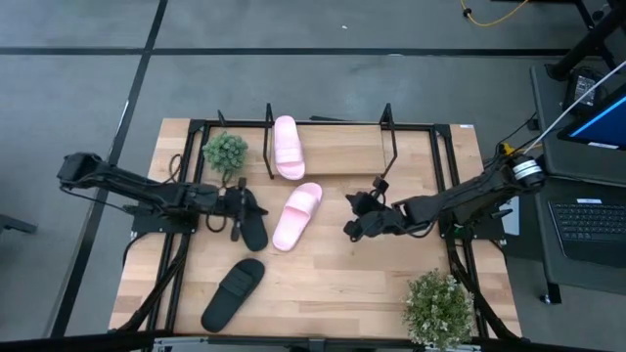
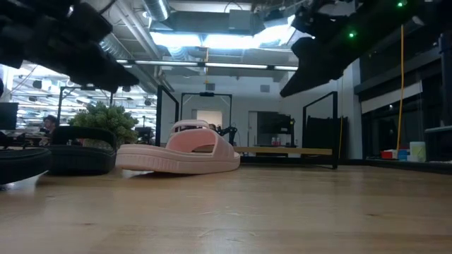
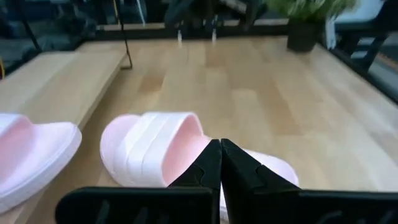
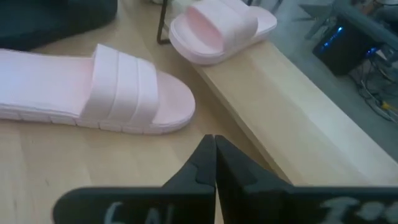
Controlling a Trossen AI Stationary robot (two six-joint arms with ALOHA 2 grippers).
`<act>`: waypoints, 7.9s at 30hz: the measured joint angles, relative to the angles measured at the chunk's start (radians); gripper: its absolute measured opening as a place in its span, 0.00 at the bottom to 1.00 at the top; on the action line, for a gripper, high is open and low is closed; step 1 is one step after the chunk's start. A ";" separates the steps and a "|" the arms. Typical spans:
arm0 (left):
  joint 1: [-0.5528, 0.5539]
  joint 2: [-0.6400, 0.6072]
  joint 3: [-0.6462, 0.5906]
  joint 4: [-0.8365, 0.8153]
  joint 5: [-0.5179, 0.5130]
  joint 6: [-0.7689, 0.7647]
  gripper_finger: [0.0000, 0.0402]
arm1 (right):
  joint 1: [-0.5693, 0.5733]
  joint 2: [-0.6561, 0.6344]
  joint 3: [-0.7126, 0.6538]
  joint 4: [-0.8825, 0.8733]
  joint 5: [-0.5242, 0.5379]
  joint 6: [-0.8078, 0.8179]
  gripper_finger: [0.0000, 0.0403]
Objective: Pick and place slides into the shelf
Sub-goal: Put the pink slides on the shelf
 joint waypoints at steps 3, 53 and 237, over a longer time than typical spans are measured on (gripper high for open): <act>0.000 0.096 0.044 0.003 -0.009 0.027 0.00 | 0.000 -0.011 -0.021 0.039 0.000 -0.032 0.00; -0.038 0.599 0.331 -0.076 -0.381 0.246 0.29 | -0.001 -0.099 -0.187 0.326 -0.366 -0.287 0.00; -0.034 0.748 0.330 0.496 0.226 0.355 0.09 | 0.142 0.141 -0.044 0.611 -0.455 -1.016 0.02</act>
